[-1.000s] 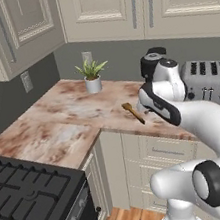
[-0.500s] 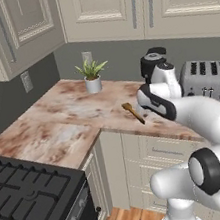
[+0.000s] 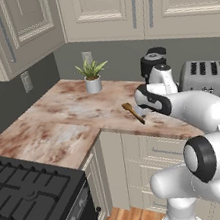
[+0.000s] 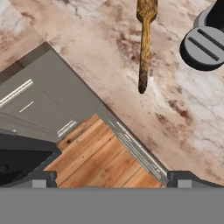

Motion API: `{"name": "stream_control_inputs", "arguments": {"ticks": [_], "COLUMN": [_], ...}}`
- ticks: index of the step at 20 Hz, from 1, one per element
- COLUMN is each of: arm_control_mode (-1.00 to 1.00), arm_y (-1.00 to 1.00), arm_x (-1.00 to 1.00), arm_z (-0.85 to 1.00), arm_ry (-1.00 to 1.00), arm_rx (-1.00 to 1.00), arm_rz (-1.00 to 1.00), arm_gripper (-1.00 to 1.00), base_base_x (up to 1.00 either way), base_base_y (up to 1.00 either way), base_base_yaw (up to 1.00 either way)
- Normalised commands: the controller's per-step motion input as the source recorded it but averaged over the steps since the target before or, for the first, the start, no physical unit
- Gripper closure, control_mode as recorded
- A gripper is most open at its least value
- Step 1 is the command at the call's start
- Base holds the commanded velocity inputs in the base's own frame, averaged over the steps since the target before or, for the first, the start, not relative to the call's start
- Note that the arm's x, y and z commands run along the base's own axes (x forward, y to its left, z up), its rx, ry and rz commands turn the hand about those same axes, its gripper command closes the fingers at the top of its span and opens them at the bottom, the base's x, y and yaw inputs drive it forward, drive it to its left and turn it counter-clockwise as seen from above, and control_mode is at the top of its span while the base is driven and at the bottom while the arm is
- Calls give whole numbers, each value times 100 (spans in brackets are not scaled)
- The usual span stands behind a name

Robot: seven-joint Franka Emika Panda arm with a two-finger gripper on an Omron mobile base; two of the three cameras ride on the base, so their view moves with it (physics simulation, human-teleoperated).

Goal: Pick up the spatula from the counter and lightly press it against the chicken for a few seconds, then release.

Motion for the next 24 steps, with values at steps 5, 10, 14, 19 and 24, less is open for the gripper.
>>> {"name": "stream_control_inputs", "arguments": {"ticks": [5,10,14,19,24], "arm_control_mode": [-100,-100,-100,-100,-100], "arm_y": [0,0,0,0,0], "arm_x": [18,16,14,13,10], "arm_z": [-3,-12,-16,-14,-14], "arm_ry": [0,1,1,0,0], "arm_rx": [0,0,0,0,0], "arm_rz": [3,2,2,3,3], "arm_gripper": [-100,-100,-100,-100,-100], "base_base_x": [0,0,0,0,0], "base_base_y": [0,0,0,0,0], "base_base_yaw": [0,0,0,0,0]}}
